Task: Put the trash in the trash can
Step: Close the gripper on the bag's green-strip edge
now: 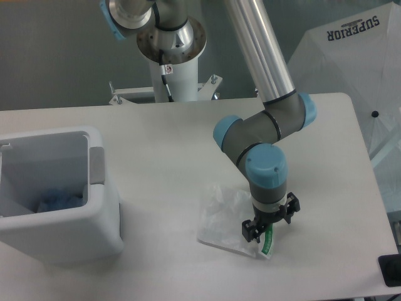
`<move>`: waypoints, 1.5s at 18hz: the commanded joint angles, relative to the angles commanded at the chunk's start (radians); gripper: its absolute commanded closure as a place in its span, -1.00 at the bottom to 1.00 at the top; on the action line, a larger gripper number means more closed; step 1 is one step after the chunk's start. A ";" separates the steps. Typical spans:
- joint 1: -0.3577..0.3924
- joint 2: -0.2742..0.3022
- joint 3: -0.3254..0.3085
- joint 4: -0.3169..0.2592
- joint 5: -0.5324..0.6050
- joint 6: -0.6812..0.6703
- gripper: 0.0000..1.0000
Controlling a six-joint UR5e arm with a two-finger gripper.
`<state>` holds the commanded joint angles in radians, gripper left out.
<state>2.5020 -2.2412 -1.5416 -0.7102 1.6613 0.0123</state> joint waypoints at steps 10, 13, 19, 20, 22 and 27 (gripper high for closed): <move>-0.009 -0.017 0.003 0.000 0.012 -0.006 -0.78; -0.008 -0.020 0.009 0.000 0.011 0.002 -0.38; -0.003 -0.017 0.012 0.000 0.002 0.005 0.64; -0.003 -0.017 0.012 0.000 0.000 0.005 0.77; -0.003 -0.011 0.009 0.000 -0.002 0.006 1.00; -0.002 -0.002 0.002 0.002 -0.003 0.006 1.00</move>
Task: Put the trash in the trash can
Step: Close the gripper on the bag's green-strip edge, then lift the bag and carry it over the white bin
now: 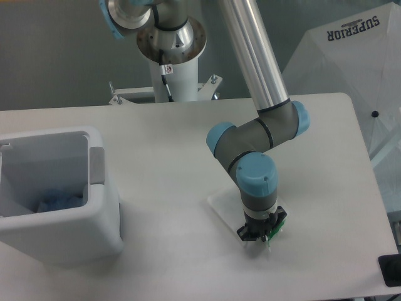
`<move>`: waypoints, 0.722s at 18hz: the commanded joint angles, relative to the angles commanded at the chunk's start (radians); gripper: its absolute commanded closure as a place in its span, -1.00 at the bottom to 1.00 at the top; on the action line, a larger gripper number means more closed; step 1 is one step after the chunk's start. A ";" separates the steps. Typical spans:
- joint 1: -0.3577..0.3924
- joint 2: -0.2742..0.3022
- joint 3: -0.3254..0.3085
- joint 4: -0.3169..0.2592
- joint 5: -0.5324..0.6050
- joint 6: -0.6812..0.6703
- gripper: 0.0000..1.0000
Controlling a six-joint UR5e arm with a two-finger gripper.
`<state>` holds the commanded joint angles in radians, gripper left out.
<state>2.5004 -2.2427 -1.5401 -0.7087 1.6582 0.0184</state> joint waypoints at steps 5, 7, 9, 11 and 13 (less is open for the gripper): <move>0.003 0.155 -0.020 -0.066 -0.075 -0.003 1.00; 0.000 0.237 -0.017 -0.113 -0.118 -0.009 1.00; -0.003 0.299 -0.017 -0.124 -0.158 -0.026 1.00; -0.005 0.353 -0.014 -0.123 -0.210 -0.075 1.00; -0.008 0.402 0.008 -0.117 -0.303 -0.113 1.00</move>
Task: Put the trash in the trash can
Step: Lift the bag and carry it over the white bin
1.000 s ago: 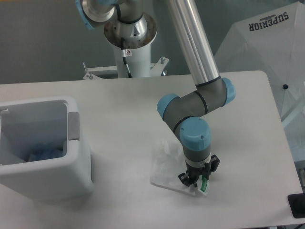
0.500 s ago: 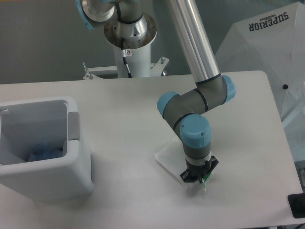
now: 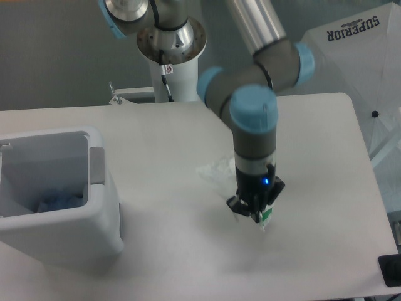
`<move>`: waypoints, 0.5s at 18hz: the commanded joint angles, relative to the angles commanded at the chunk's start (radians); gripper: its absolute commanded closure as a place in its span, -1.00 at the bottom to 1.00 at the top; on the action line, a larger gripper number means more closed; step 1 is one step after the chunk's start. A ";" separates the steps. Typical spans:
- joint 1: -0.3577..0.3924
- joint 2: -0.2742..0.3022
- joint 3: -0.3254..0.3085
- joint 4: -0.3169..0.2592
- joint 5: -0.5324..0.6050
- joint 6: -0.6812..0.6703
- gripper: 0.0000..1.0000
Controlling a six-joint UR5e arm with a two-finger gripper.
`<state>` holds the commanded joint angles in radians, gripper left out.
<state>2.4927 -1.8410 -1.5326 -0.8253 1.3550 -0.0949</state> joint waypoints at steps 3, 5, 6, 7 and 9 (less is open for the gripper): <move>-0.006 0.072 0.061 0.002 -0.080 -0.160 1.00; -0.014 0.117 0.094 0.003 -0.094 -0.305 1.00; -0.017 0.135 0.104 0.003 -0.105 -0.362 1.00; -0.021 0.153 0.111 0.005 -0.112 -0.399 1.00; -0.035 0.187 0.111 0.005 -0.131 -0.460 1.00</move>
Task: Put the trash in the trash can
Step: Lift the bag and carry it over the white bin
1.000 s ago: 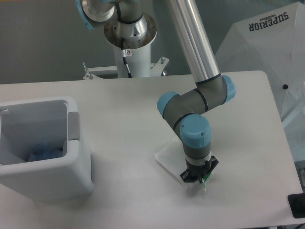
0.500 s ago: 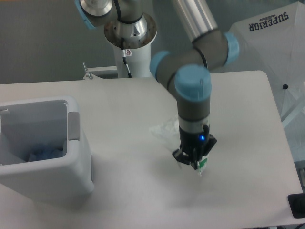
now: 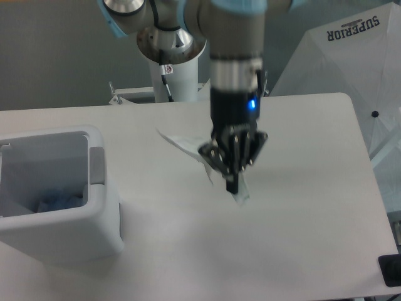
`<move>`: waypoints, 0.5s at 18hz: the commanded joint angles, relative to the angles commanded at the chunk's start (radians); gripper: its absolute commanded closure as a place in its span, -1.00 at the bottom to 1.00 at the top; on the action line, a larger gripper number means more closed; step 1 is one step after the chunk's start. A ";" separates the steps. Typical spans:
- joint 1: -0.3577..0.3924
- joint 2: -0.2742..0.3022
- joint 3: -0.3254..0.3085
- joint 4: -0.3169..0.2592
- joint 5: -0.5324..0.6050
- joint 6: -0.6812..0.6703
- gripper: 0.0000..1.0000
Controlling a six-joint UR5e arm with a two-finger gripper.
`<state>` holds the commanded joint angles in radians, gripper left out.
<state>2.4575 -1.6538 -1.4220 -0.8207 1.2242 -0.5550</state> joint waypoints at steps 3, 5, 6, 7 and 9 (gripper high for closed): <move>-0.041 0.020 -0.002 0.002 -0.020 -0.074 1.00; -0.081 0.017 0.005 0.002 -0.023 -0.074 1.00; -0.107 0.017 0.005 0.003 -0.026 -0.074 1.00; -0.130 0.017 0.005 0.003 -0.041 -0.072 1.00; -0.166 0.006 0.000 0.003 -0.113 -0.075 1.00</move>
<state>2.2920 -1.6474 -1.4220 -0.8176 1.1110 -0.6304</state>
